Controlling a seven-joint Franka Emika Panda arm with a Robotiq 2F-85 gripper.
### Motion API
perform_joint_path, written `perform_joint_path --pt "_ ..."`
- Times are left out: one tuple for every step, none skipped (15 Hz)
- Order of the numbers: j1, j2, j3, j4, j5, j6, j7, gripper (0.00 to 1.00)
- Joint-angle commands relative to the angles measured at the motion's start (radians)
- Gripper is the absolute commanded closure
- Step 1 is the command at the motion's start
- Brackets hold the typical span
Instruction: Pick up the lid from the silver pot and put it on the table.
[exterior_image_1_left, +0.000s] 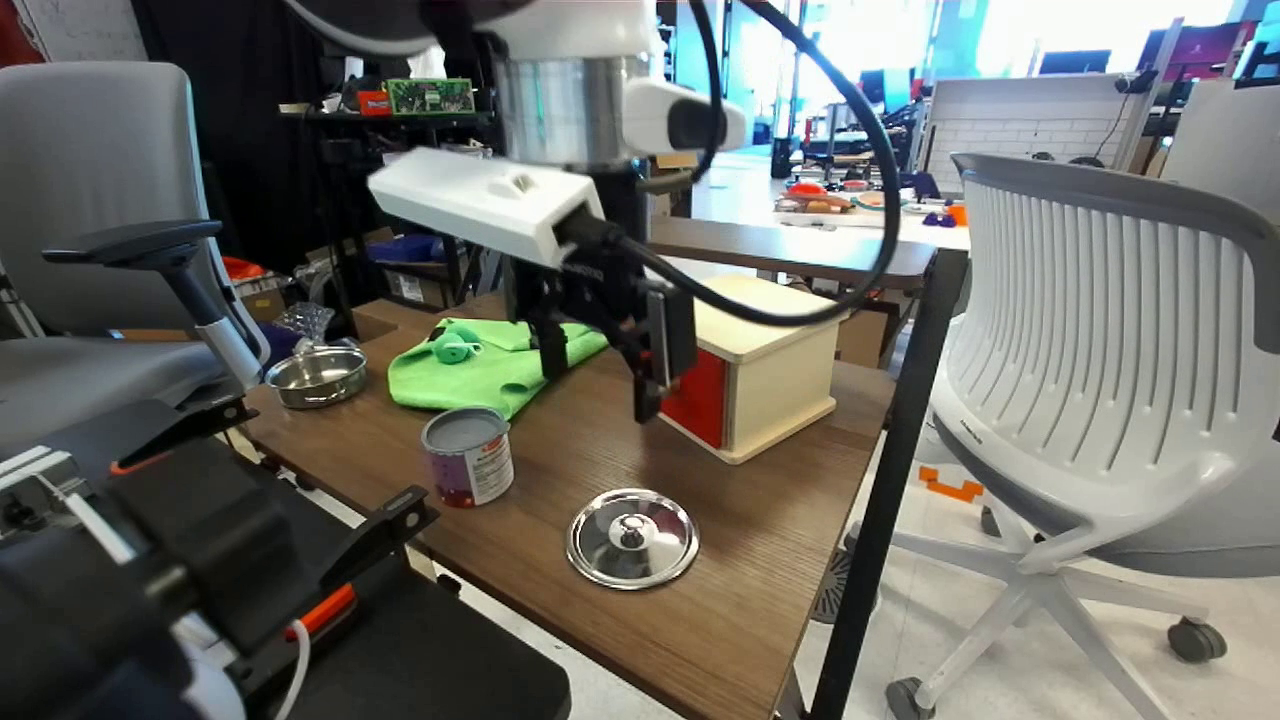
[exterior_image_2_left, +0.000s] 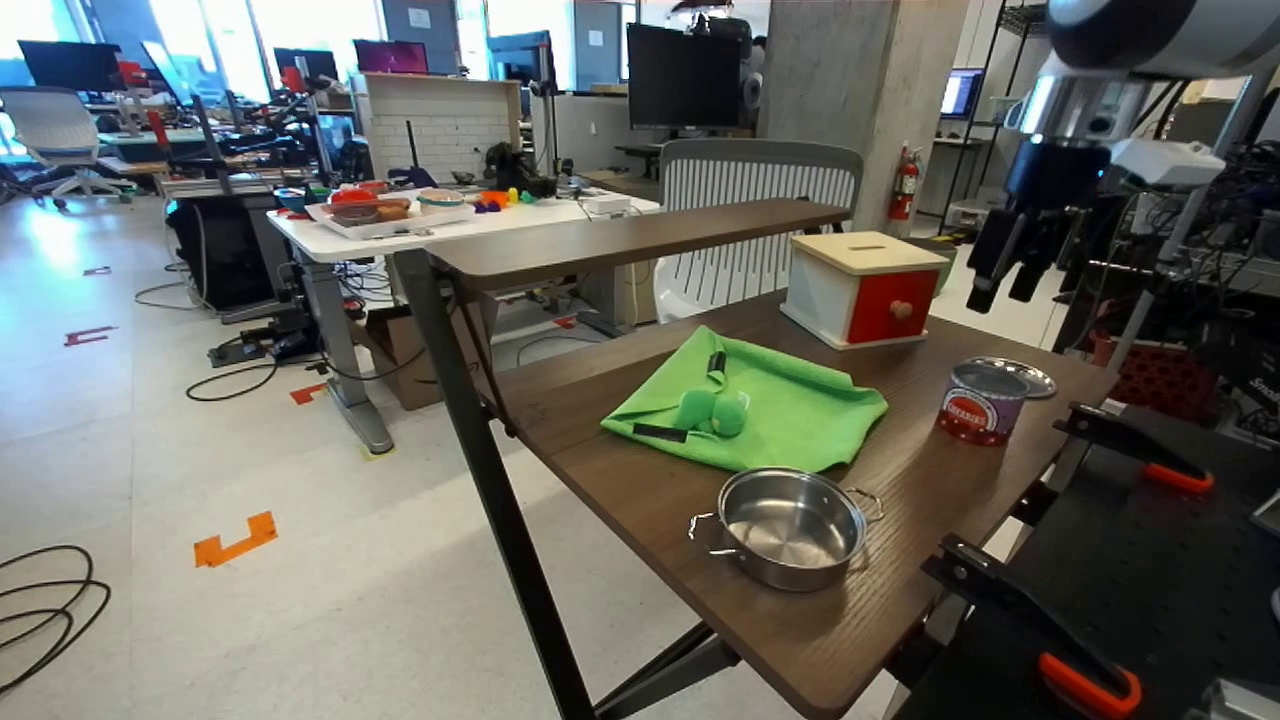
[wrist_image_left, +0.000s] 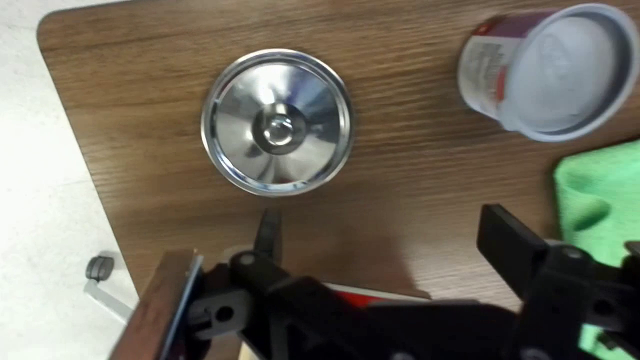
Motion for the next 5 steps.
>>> perform_joint_path --pt "0.019 -0.056 0.001 -0.036 0.066 -0.004 -0.055 0.00" --pt "0.028 -0.110 0.008 -0.073 0.105 -0.008 -0.089 0.00" --pt "0.038 -0.151 0.009 -0.102 0.118 -0.009 -0.099 0.00" --pt "0.045 -0.175 0.007 -0.122 0.121 -0.008 -0.100 0.00" --pt "0.047 -0.186 0.005 -0.134 0.120 -0.008 -0.100 0.00"
